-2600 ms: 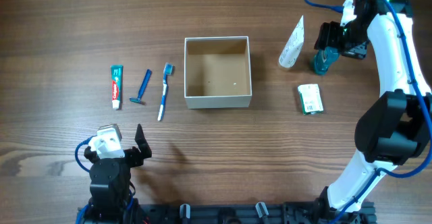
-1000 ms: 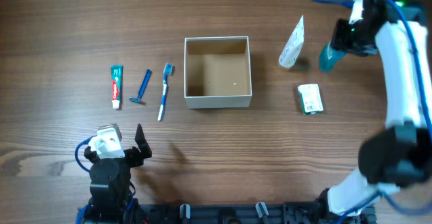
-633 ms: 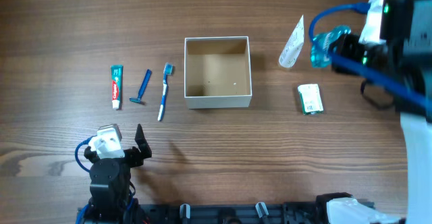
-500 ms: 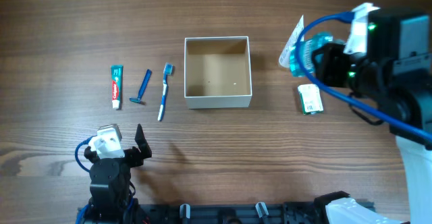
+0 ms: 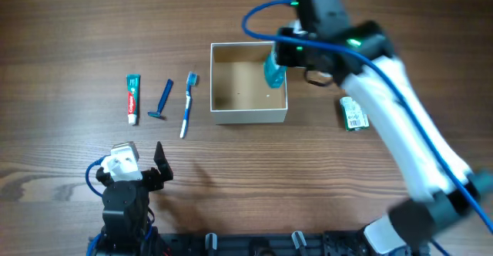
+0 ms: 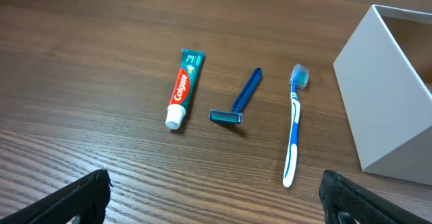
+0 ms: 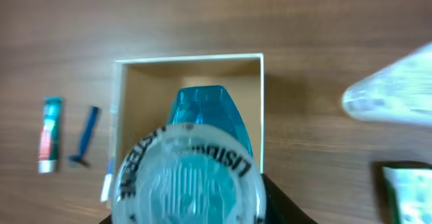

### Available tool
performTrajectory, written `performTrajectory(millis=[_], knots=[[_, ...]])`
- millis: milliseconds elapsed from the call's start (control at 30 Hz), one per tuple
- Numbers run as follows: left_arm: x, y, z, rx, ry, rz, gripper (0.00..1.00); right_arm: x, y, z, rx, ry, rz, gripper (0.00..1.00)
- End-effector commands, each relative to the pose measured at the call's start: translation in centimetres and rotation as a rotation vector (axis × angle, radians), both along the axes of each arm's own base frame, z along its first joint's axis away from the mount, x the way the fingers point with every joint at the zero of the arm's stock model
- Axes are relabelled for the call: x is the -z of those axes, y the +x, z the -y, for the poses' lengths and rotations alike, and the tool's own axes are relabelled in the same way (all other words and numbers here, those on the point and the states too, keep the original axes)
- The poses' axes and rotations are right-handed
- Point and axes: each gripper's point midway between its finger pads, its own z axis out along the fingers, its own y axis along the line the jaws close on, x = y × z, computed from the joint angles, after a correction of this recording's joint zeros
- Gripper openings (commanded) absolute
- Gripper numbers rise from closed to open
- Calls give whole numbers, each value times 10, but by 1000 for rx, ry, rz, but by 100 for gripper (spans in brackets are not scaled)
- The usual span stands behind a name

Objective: Pack container
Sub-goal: 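Carry the mouthwash bottle into the box and release it, then grasp the white lotion tube with the right gripper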

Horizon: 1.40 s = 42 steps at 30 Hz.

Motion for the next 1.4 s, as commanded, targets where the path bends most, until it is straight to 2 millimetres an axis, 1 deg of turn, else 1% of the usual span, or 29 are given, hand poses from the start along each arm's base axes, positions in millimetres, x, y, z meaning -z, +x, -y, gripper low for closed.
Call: performTrajectory(millis=[0,33,133,267,333,433,467,533,567,600,733,767,833,867,967,1033,1067,1100,1133,1167,1233,1333,1367], knots=[[3,0,1,7,-9,-2,100,38,21,-6,25,-35,-36,4],[3,0,1,7,-9,-2,100,52,28,-10,3,-52,-42,4],[3,0,1,7,-9,-2,100,73,36,-12,3,-73,-62,4],[3,0,1,7,-9,-2,100,94,47,-1,43,-157,-55,4],[3,0,1,7,-9,-2,100,100,50,-2,28,-172,-54,4],[3,0,1,7,-9,-2,100,97,56,-2,6,-188,-21,5],[3,0,1,7,-9,-2,100,96,58,-1,5,-196,-11,10],[3,0,1,7,-9,-2,100,93,61,-2,-11,-205,8,32],[3,0,1,7,-9,-2,100,92,61,-2,-22,-209,12,38],[3,0,1,7,-9,-2,100,93,60,-2,-23,-210,8,48],[3,0,1,7,-9,-2,100,95,49,-1,-40,-215,-34,60],[3,0,1,7,-9,-2,100,94,46,1,-40,-220,-44,66],[3,0,1,8,-8,-2,100,85,38,5,-39,-224,-55,81],[3,0,1,7,-9,-2,100,79,34,7,-38,-223,-53,84],[3,0,1,8,-8,-2,100,48,25,12,-32,-200,-11,85],[3,0,1,7,-9,-2,100,19,19,15,-27,-173,44,89],[3,0,1,7,-9,-2,100,7,16,17,-24,-162,65,91],[3,0,1,7,-9,-2,100,-13,10,20,-21,-141,106,97],[3,0,1,7,-9,-2,100,-25,7,22,-19,-130,129,99],[3,0,1,7,-9,-2,100,-45,-1,25,-16,-111,169,99],[3,0,1,7,-9,-2,100,-72,-11,36,3,-99,229,99],[3,0,1,7,-9,-2,100,-101,-19,62,74,-126,308,95],[3,0,1,7,-9,-2,100,-104,-18,68,93,-136,318,92]])
